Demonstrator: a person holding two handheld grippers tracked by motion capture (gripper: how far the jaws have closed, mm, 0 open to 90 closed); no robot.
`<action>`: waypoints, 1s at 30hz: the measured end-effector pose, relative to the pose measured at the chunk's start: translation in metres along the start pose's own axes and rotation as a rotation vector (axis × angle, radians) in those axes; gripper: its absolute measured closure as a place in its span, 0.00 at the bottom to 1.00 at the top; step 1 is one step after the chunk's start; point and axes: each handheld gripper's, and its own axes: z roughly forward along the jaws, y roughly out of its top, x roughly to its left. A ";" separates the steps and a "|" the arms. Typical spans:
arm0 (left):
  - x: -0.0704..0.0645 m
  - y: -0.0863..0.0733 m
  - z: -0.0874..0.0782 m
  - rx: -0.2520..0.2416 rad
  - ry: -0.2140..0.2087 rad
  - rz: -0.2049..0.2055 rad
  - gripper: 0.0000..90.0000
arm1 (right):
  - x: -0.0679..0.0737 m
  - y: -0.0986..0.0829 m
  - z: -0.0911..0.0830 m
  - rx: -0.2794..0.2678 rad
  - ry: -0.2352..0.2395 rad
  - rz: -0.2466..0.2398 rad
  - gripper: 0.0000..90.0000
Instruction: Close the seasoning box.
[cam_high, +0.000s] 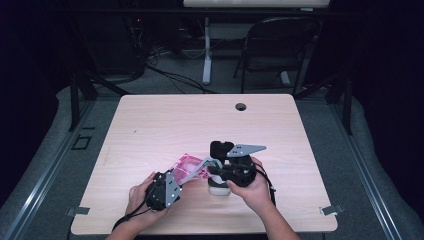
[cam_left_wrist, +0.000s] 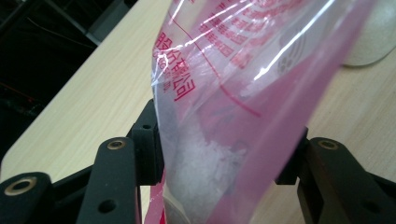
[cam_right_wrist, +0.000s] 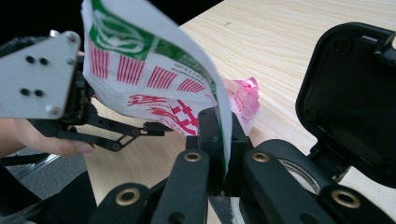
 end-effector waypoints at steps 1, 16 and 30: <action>0.002 -0.001 -0.001 0.001 -0.006 0.007 0.52 | 0.000 0.000 0.000 -0.001 0.001 -0.001 1.00; 0.010 -0.004 -0.014 -0.007 -0.024 -0.006 0.49 | 0.001 0.000 0.002 0.018 -0.003 -0.013 1.00; 0.003 0.023 -0.019 -0.067 -0.031 0.028 0.58 | 0.003 0.000 0.007 0.041 -0.008 -0.039 1.00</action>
